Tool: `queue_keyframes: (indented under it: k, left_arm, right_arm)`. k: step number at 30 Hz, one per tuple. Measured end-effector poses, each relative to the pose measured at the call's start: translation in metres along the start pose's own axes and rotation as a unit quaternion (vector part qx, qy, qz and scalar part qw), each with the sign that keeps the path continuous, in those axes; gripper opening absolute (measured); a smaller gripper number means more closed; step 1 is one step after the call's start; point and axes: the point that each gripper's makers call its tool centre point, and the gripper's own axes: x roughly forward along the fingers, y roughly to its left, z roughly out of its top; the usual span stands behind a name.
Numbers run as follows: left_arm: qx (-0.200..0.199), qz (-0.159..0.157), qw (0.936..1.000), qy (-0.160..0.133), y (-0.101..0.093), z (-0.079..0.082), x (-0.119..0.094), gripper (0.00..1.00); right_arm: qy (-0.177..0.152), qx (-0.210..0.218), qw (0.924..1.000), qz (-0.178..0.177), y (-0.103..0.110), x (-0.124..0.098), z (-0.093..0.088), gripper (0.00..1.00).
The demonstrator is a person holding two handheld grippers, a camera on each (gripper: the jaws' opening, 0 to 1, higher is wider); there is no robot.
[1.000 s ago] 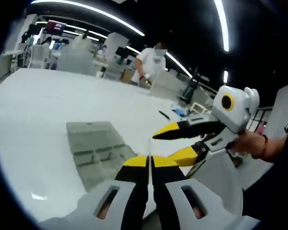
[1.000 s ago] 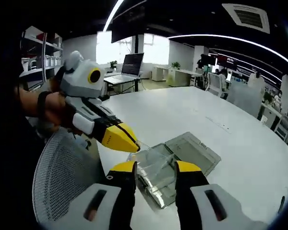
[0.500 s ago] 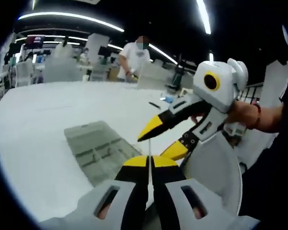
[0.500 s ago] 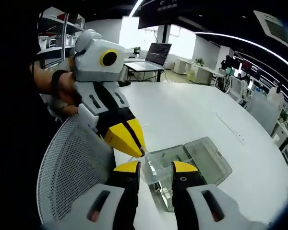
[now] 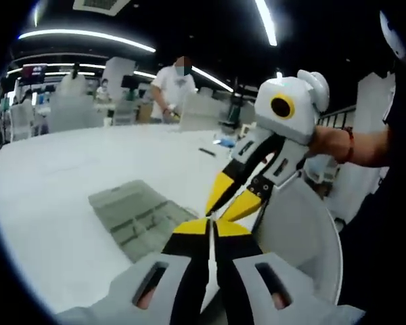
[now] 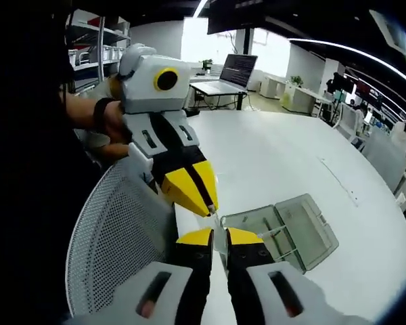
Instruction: Insert the divider into the dual guide fixture by aligning both edges with the guide slots and pushing it downward to the bottom, including one-sided entry, uneven engagement, binding, and posture correction.
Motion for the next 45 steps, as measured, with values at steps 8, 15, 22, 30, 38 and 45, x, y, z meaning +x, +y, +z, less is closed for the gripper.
queue_keyframes:
  k: [8, 15, 22, 30, 38, 45]
  left_arm:
    - [0.012, -0.031, 0.9995, -0.003, 0.005, -0.003, -0.002, 0.01]
    - [0.001, -0.032, 0.9994, -0.016, 0.011, -0.001, 0.005, 0.03]
    - [-0.012, -0.019, 0.9996, -0.02, 0.022, -0.004, 0.004, 0.1]
    - [-0.032, -0.011, 0.9993, -0.017, 0.028, -0.015, 0.005, 0.14]
    - [-0.034, -0.011, 0.9993, -0.012, 0.025, -0.019, 0.008, 0.25]
    - [-0.034, -0.011, 0.9993, -0.012, 0.022, -0.017, 0.01, 0.32]
  right_arm:
    - [0.029, -0.045, 0.9982, 0.026, 0.007, 0.002, 0.002, 0.0]
    - [0.051, -0.051, 0.9971, 0.026, -0.003, 0.002, 0.0, 0.0]
    - [0.085, -0.049, 0.995, 0.02, -0.018, -0.003, -0.017, 0.0]
    - [0.131, -0.063, 0.9893, 0.013, -0.036, -0.006, -0.038, 0.0]
    - [0.145, -0.079, 0.9862, 0.014, -0.048, -0.006, -0.041, 0.0]
    - [0.16, -0.089, 0.983, 0.016, -0.061, -0.011, -0.045, 0.0]
